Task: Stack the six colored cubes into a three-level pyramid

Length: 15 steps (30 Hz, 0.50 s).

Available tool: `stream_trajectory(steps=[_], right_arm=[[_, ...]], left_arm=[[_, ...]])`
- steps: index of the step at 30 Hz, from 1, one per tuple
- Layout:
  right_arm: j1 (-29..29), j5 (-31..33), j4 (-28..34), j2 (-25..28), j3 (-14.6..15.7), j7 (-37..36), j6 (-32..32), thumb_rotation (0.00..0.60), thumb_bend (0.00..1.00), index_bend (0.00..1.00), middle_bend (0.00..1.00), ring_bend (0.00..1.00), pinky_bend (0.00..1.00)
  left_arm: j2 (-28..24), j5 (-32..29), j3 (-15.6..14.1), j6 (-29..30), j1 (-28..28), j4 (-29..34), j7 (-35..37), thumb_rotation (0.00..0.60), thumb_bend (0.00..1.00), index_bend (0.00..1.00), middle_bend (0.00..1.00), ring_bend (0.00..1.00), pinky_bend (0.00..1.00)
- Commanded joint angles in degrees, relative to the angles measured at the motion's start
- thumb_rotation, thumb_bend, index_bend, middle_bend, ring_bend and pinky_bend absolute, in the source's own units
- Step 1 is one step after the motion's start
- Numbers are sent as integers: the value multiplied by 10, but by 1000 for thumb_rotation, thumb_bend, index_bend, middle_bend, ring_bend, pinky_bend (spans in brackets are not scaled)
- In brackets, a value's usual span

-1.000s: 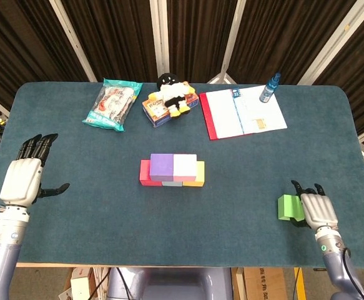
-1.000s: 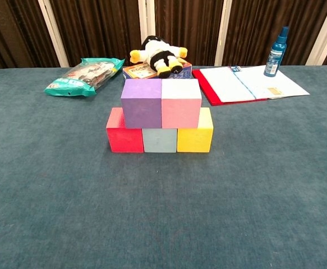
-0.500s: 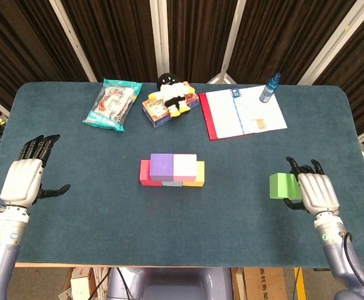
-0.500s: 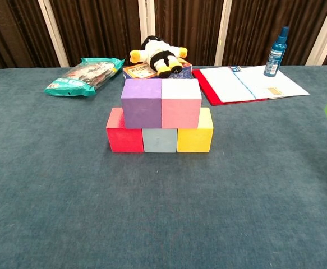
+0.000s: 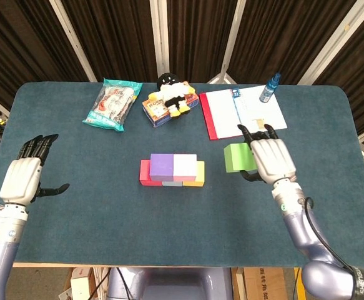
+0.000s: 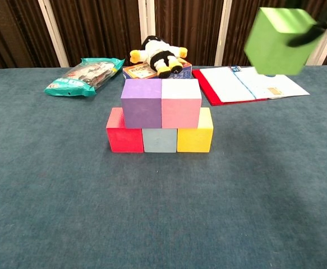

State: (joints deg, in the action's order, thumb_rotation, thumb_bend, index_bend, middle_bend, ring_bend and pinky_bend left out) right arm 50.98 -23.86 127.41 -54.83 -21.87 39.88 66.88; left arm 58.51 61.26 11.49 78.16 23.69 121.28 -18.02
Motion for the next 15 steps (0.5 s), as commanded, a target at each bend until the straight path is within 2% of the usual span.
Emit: stream_trajectory(steps=[1,6,15], right_arm=[[88,106,-3,-42,-38,56,34,600,277,0,444,218,0],[159,186,-28,-86,-53,92,78,600,277,0,444,217,0],[228,276,-62,-145,-79,110,129,600,277,0,444,217,0]], left_arm=[[-1,-3,1,-3,0,-3,3,600,50,0,61,0,0],[-5,-8,4,-8,-1,-7,13,600,50,0,61,0,0],[-9,-3,8,-1,-5,-11,18,600,50,0,61,0,0]])
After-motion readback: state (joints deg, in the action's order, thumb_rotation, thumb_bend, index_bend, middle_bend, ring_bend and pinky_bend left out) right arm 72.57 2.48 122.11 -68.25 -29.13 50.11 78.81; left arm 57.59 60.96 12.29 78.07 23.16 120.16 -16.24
